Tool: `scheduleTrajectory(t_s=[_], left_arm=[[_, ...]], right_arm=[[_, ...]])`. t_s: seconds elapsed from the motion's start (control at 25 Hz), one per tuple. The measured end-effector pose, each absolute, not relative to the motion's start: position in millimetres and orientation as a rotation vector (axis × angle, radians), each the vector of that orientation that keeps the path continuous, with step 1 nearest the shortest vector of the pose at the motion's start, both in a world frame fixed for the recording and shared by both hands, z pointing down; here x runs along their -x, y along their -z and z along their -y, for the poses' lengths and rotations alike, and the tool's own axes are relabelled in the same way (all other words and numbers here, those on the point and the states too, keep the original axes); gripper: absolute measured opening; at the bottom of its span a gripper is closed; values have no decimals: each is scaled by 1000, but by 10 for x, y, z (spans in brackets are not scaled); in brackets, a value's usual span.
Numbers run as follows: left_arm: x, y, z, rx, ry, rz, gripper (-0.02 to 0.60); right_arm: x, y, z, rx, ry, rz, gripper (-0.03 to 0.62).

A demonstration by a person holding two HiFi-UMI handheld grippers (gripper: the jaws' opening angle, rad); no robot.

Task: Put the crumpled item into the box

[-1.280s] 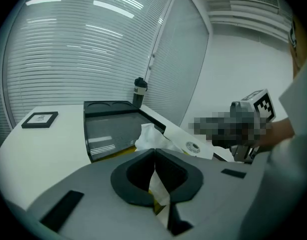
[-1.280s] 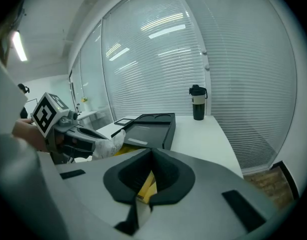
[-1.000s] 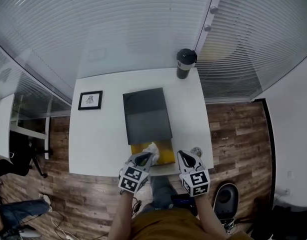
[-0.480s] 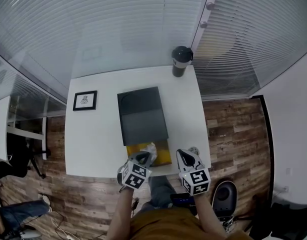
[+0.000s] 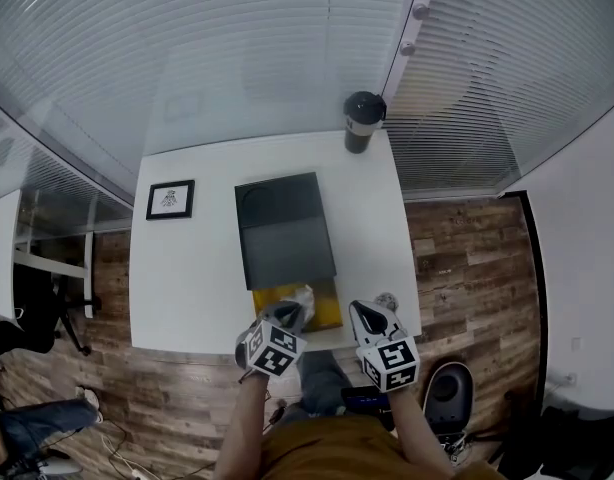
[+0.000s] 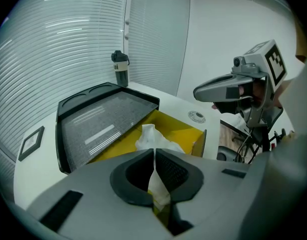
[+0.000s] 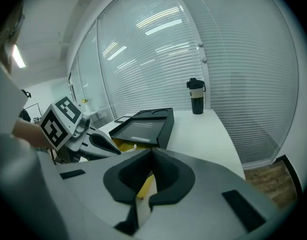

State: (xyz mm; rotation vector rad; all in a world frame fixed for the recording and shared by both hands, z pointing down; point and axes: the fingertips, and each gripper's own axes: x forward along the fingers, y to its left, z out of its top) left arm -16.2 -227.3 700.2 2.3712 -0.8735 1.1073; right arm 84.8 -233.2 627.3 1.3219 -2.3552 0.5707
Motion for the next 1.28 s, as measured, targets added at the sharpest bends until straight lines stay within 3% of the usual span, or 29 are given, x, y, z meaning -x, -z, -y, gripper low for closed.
scheduleTrajectory(t_s=[0.52,1.28], left_arm=[[150,-6987,2256,-2375,-1075,889,44],[466,-5884,2411,-2427,-372,1182,25]], right_arm=[[-928,-6168,2300,-1353,-561,2353,12],[-966,-5632,2348,-1474,-364,2334,12]])
